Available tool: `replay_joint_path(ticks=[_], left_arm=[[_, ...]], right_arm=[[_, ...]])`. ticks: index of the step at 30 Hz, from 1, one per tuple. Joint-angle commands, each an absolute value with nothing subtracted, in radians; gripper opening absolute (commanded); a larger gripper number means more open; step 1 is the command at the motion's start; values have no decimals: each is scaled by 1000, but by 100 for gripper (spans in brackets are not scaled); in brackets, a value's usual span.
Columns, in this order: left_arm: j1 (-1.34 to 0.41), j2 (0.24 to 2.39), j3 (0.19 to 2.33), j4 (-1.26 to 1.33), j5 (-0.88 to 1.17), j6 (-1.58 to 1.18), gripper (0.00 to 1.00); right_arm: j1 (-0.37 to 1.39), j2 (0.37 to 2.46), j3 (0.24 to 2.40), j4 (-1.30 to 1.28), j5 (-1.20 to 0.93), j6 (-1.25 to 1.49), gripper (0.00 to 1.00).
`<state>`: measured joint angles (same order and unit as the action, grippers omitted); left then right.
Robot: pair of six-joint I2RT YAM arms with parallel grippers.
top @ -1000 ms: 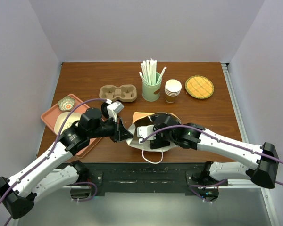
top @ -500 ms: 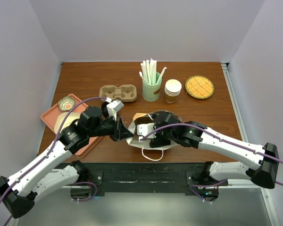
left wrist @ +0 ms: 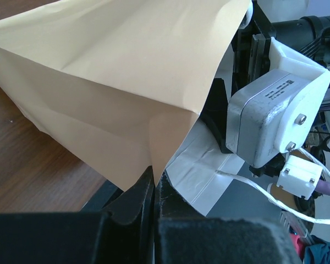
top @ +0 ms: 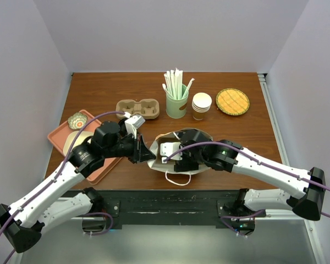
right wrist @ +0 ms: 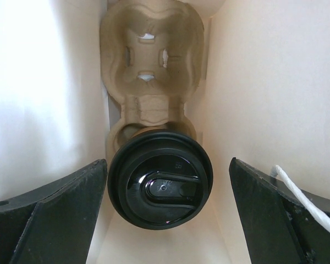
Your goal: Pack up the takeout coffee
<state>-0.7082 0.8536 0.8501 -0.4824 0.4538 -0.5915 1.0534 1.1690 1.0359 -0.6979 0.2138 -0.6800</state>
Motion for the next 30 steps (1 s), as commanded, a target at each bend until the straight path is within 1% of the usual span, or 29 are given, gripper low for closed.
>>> replay_joint_path(ticks=[1, 14, 20, 22, 30], left_arm=[[-710, 867, 933, -502, 474, -600, 4], [-710, 894, 960, -552, 476, -624, 5], [-710, 907, 991, -571, 471, -638, 5], [-712, 920, 1012, -591, 471, -640, 7], [-710, 948, 1037, -624, 460, -638, 8]], right_arm=[[1051, 1150, 1081, -707, 193, -644, 96], [1042, 1160, 1083, -710, 146, -623, 96], [1011, 1166, 1077, -706, 103, -623, 96], [994, 1173, 1077, -698, 91, -624, 96], [943, 1200, 1083, -672, 49, -643, 96]])
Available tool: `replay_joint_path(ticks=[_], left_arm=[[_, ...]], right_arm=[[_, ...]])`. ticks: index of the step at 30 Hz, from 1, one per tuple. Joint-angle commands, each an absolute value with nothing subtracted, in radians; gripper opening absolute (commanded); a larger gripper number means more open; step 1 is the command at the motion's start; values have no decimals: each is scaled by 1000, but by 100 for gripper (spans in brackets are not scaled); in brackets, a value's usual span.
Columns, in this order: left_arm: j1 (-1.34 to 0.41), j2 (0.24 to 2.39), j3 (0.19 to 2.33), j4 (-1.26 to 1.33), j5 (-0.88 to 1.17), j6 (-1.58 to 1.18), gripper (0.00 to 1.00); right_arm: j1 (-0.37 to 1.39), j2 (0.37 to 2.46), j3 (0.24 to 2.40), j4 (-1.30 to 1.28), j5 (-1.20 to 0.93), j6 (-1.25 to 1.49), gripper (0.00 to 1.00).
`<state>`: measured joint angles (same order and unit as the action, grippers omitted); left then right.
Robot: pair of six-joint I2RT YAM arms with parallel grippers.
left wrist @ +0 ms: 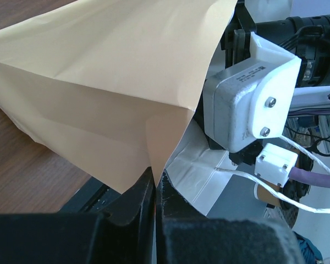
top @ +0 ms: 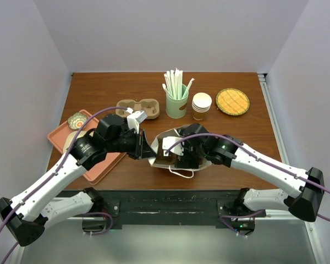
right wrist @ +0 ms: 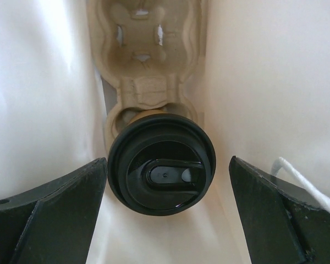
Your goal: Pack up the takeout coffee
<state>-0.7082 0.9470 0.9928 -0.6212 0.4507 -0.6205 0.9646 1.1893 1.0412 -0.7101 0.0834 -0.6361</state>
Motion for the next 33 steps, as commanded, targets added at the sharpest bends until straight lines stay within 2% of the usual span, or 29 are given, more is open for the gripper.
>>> replay_joint_path(ticks=[1, 6, 16, 33], left_arm=[[-712, 948, 1037, -626, 457, -638, 8], [-712, 953, 1038, -629, 454, -640, 9], [-710, 965, 1054, -623, 439, -644, 18], [-710, 1002, 1120, -655, 380, -601, 40]], right_arm=[[940, 1200, 1085, -667, 48, -649, 96], [917, 1219, 1107, -660, 29, -653, 96], [885, 1246, 1164, -701, 3, -661, 96], [850, 1281, 1236, -755, -24, -692, 96]])
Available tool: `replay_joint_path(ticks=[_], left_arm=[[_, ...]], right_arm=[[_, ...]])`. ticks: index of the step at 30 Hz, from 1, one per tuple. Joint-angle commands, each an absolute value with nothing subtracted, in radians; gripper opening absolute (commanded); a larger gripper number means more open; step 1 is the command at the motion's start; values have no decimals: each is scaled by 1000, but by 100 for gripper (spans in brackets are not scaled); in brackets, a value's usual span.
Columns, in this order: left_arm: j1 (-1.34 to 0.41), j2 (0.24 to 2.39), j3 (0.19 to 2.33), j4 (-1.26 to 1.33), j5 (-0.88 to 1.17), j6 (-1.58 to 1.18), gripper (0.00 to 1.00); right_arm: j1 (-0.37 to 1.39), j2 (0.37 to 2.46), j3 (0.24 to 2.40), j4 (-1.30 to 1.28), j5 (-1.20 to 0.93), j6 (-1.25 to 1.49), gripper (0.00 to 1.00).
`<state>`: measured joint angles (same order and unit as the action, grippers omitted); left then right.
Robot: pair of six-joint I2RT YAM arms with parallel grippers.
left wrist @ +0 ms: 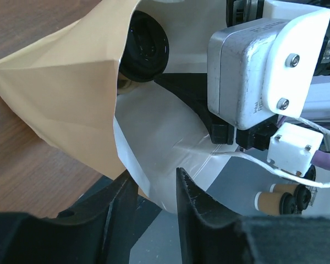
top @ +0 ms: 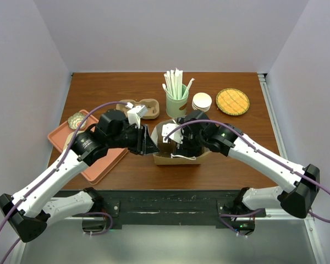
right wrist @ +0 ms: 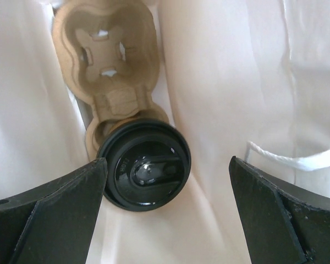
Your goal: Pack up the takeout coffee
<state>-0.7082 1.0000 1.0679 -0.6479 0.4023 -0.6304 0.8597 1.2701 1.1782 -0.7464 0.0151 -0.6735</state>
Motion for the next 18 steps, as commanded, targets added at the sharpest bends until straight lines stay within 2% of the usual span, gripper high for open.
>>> replay_joint_path(ticks=[1, 8, 12, 18], left_arm=[[-710, 1003, 1121, -655, 377, -600, 41], [-710, 1009, 1138, -667, 364, -581, 47], [-710, 1006, 1158, -678, 338, -563, 56], [-710, 1026, 1180, -689, 327, -546, 59]], right_arm=[[847, 1281, 1239, -756, -28, -692, 97], [833, 1295, 1270, -770, -25, -700, 96], [830, 1299, 1287, -775, -15, -700, 96], [822, 1316, 1318, -778, -28, -690, 96]])
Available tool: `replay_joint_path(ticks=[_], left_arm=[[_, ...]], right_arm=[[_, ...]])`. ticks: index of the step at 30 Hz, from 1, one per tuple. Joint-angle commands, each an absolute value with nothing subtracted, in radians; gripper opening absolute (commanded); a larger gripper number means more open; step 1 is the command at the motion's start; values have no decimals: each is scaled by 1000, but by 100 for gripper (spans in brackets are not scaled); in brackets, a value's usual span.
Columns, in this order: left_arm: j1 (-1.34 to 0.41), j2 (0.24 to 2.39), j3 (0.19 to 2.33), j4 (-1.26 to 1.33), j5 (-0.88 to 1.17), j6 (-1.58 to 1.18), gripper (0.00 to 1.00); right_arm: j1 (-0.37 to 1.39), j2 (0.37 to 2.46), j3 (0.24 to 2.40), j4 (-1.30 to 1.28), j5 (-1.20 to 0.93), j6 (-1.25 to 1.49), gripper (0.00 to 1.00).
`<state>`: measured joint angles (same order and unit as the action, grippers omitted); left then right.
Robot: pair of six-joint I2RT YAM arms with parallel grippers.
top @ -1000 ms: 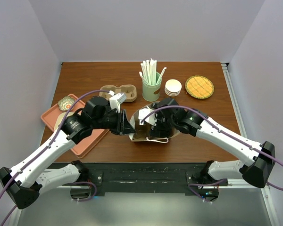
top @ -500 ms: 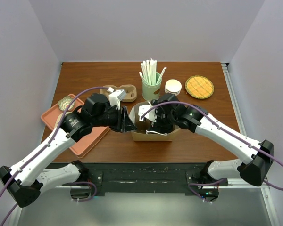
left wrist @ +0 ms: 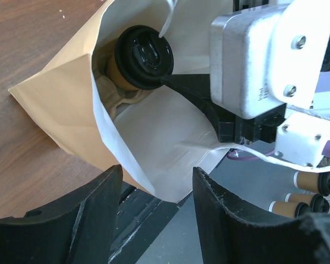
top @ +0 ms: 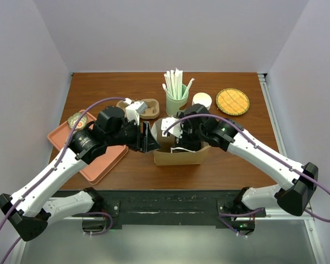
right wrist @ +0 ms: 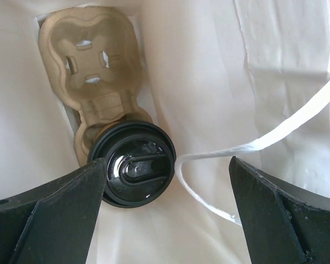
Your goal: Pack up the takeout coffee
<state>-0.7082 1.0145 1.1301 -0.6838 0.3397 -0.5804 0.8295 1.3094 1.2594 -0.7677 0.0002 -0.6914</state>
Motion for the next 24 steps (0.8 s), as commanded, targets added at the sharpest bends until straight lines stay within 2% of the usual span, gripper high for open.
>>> replay_joint_path(ticks=[1, 24], left_arm=[[-710, 1026, 1181, -686, 324, -542, 59], [-710, 1046, 1212, -704, 268, -483, 64]], right_arm=[[822, 1318, 1322, -776, -26, -690, 96], [805, 1319, 1405, -782, -2, -669, 96]])
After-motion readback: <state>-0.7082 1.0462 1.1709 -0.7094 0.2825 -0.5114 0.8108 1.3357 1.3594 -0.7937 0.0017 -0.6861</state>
